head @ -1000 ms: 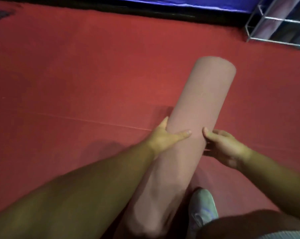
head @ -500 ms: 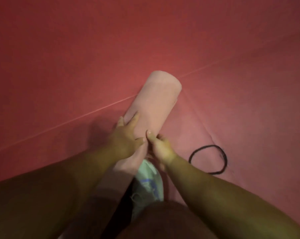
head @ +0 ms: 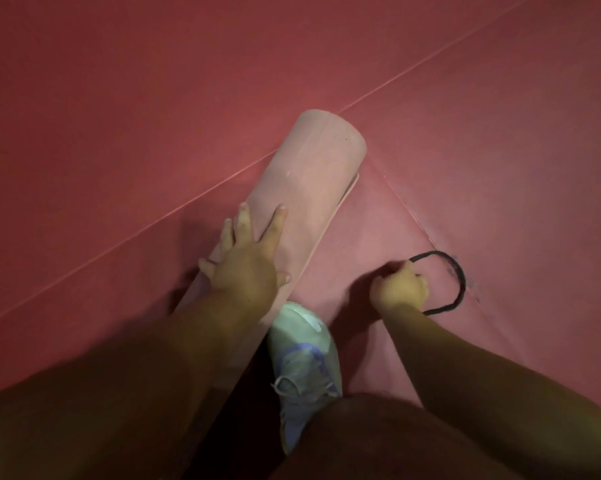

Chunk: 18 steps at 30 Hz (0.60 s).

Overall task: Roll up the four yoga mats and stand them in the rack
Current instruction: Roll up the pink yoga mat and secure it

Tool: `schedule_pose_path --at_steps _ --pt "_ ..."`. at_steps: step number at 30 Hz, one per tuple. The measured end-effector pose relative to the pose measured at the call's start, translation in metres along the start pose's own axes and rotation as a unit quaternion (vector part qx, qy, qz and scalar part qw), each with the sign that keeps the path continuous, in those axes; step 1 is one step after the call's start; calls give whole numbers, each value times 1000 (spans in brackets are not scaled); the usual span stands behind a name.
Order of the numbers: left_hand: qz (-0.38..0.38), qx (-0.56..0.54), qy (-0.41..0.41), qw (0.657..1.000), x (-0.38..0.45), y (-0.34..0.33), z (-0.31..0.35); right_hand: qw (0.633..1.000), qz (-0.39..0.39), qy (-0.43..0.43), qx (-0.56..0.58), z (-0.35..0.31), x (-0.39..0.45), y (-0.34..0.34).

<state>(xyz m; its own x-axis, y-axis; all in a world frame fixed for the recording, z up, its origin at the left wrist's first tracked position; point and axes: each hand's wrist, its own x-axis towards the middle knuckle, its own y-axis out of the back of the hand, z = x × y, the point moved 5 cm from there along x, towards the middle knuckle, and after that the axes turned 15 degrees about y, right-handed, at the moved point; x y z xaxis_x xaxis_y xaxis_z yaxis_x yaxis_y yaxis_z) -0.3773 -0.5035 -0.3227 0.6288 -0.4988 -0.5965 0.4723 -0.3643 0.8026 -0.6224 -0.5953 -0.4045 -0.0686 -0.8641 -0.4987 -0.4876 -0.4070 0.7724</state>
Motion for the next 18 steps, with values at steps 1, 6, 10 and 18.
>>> schedule_pose_path --at_steps 1,6,10,18 --pt "11 12 1 1000 -1 -2 1 1000 -15 18 -9 4 1 -4" --pt "43 28 -6 999 0 -4 -1 993 -3 119 -8 -12 -3 -14" --pt "44 17 -6 999 1 -3 -2 975 47 151 158 -60 -8 -11" --pt "21 -32 -16 999 1 0 -4 909 63 76 406 -127 12 -16"
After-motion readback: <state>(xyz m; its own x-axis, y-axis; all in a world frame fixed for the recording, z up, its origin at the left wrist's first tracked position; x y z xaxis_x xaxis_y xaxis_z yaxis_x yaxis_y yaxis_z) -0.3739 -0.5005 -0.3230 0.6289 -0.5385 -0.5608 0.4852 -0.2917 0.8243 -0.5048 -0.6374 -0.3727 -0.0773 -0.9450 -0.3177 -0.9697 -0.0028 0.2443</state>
